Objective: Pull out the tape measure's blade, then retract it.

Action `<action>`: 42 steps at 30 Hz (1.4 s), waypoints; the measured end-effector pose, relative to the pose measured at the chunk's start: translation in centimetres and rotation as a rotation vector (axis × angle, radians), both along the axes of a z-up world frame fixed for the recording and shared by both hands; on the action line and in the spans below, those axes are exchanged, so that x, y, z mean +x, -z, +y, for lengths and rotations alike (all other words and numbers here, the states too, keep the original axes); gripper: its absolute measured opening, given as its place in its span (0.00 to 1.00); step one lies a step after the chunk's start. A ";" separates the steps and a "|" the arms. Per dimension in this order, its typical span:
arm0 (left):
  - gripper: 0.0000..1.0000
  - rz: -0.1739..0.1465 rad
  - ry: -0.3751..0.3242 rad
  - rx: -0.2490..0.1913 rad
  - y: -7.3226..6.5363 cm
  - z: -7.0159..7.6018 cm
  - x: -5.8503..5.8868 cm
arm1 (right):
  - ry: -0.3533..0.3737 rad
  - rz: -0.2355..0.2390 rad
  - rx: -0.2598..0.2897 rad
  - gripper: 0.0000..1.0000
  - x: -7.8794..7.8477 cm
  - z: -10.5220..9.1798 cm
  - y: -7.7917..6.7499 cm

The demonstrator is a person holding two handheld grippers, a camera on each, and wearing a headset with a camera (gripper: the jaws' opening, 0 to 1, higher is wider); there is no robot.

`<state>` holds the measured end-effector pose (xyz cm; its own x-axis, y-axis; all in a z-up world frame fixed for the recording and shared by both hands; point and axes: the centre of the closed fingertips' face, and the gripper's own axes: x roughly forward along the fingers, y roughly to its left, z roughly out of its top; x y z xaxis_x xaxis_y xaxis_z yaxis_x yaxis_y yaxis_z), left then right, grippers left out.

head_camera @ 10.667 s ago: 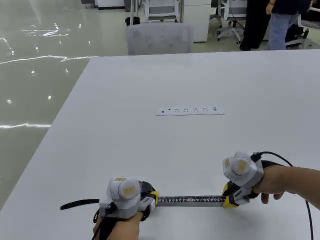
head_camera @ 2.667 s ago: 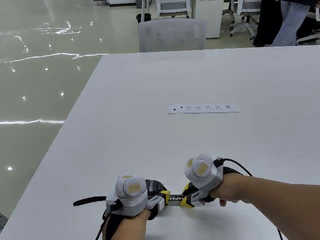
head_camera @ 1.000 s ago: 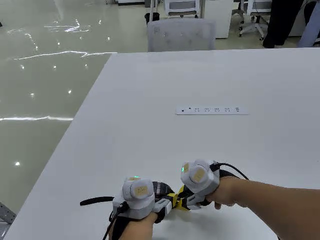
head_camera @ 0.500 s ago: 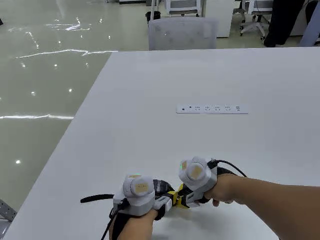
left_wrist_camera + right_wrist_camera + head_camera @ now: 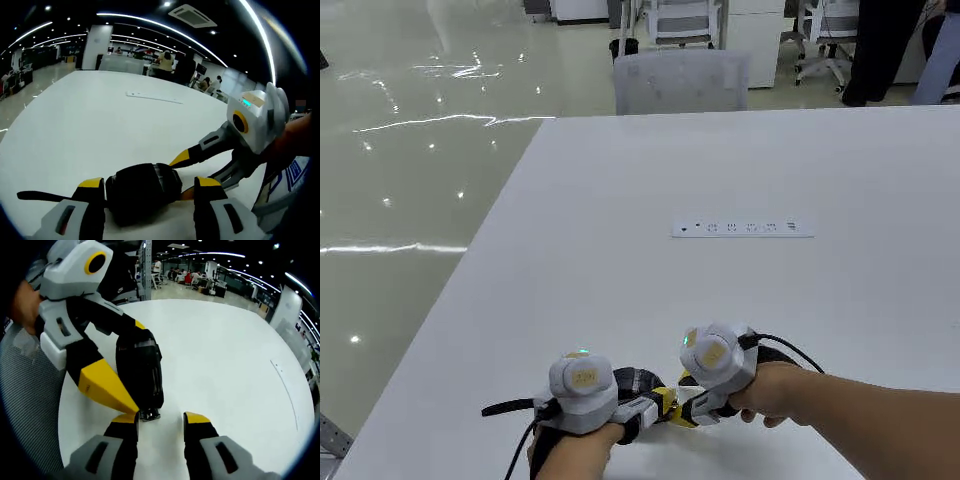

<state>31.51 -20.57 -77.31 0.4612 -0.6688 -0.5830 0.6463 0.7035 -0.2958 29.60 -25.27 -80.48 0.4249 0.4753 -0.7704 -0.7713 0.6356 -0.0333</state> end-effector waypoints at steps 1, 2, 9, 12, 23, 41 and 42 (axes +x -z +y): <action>0.73 -0.018 -0.001 0.001 -0.1 0.4 0.5 | 0.018 -0.007 0.020 0.37 0.0 -0.1 -0.3; 0.78 -0.026 -0.008 0.002 -0.3 1.1 1.0 | 0.050 -0.013 0.040 0.38 -0.1 -0.5 -0.7; 1.00 -0.111 0.079 -0.022 -2.3 3.4 2.0 | 0.155 -0.040 0.080 0.53 -1.7 -3.0 -2.3; 0.99 -0.167 0.191 0.040 -2.7 4.3 1.0 | 0.183 -0.114 0.135 0.57 -2.7 -3.6 -4.6; 1.00 -0.218 0.240 0.052 -4.1 8.0 -0.2 | 0.360 -0.233 0.171 0.66 -7.3 -10.4 -8.3; 1.00 -0.289 0.205 0.041 -6.0 14.1 -1.7 | 0.454 -0.304 0.148 0.82 -16.7 -17.8 -9.3; 1.00 -0.290 0.206 0.045 -5.9 14.3 -1.9 | 0.456 -0.303 0.151 0.84 -17.1 -17.9 -9.1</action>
<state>29.65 -6.27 -71.38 0.4702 -0.7417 -0.4783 0.8282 0.5580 -0.0512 12.46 -43.18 -71.35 0.8043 0.2873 -0.5202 -0.3881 0.9169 -0.0936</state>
